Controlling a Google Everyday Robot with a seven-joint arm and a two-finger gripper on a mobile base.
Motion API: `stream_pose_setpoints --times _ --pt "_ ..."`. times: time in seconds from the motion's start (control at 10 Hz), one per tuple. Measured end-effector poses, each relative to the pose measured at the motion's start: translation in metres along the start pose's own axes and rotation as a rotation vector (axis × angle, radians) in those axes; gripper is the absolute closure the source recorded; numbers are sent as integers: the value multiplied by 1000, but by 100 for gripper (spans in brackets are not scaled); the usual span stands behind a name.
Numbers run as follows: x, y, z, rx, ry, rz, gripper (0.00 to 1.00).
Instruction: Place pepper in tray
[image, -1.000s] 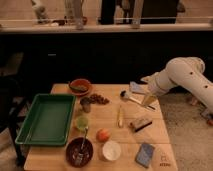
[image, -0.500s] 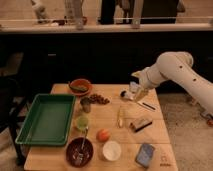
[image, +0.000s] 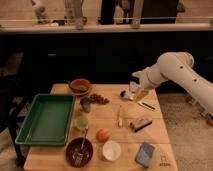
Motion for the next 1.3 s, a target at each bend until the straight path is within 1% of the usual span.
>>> stream_pose_setpoints --times 0.2,0.5,0.6,0.9,1.0,1.1,1.2,1.3 --pt "-15 -9 22 -4 -11 -1 20" --pt "-52 -33 63 -12 -43 -18 20" --pt "-59 -38 71 -14 -54 -22 20" --pt "-70 -49 95 -9 -100 -15 20" --pt "-79 -54 109 -13 -127 -14 20" --pt "-85 -57 117 -19 -142 -16 20" --pt "-85 -60 124 -20 -150 -12 20" --pt "-89 -62 130 -22 -156 -13 20"
